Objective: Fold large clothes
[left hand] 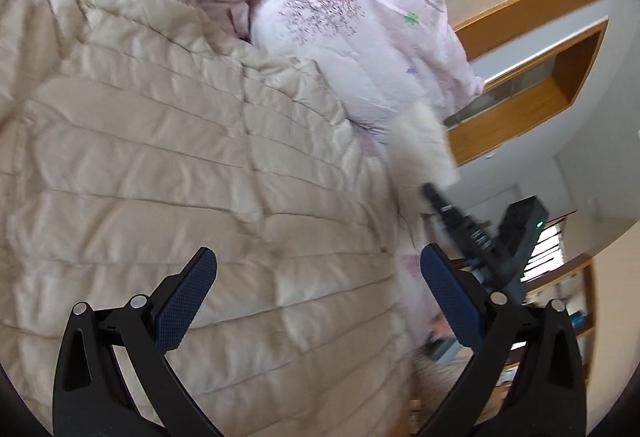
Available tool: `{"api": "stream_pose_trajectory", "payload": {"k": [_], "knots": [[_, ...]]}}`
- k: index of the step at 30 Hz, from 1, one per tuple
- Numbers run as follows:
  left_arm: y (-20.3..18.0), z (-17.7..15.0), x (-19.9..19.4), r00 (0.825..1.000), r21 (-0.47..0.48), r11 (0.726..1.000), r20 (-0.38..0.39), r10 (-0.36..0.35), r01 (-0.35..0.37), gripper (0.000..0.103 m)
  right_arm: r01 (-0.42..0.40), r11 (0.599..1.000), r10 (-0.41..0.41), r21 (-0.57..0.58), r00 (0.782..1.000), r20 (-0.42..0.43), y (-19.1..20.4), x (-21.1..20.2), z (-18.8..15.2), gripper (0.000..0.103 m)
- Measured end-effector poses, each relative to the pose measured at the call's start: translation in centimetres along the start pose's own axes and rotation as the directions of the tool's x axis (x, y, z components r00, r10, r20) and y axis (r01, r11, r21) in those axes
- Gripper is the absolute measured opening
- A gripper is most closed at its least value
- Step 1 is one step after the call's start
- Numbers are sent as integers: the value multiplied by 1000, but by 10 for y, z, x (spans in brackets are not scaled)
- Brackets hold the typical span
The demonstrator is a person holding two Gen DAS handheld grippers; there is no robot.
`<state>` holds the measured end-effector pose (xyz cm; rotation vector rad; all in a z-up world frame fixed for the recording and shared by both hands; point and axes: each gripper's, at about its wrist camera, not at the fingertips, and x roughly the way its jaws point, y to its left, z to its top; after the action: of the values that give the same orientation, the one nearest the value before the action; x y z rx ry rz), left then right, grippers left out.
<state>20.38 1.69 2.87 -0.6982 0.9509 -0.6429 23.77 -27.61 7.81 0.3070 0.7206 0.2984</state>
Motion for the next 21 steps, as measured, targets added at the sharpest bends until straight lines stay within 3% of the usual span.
{"api": "stream_pose_trajectory", "payload": {"k": [7, 9, 11, 13, 15, 17, 21], "knots": [[6, 10, 31, 993, -111, 988, -28, -113, 110, 102, -71, 995, 61, -70, 989, -138, 39, 33, -33, 7], [8, 13, 43, 992, -141, 984, -42, -117, 110, 102, -84, 990, 61, -115, 981, -187, 60, 42, -43, 18], [11, 16, 54, 992, -165, 981, -57, -115, 104, 102, -117, 982, 82, -146, 970, -228, 69, 38, -50, 65], [14, 16, 66, 991, -191, 977, -73, -110, 94, 102, -151, 978, 117, -144, 968, -222, 72, 28, -54, 71], [15, 17, 74, 991, -207, 974, -83, -108, 89, 102, -185, 977, 156, -104, 959, -237, 68, 18, -55, 72], [16, 17, 81, 991, -211, 974, -92, -102, 81, 100, -227, 974, 221, 7, 941, -255, 54, 13, -56, 72], [18, 17, 93, 991, -226, 973, -114, -70, 42, 81, -266, 929, 337, 258, 896, -290, 16, 16, -61, 72]]}}
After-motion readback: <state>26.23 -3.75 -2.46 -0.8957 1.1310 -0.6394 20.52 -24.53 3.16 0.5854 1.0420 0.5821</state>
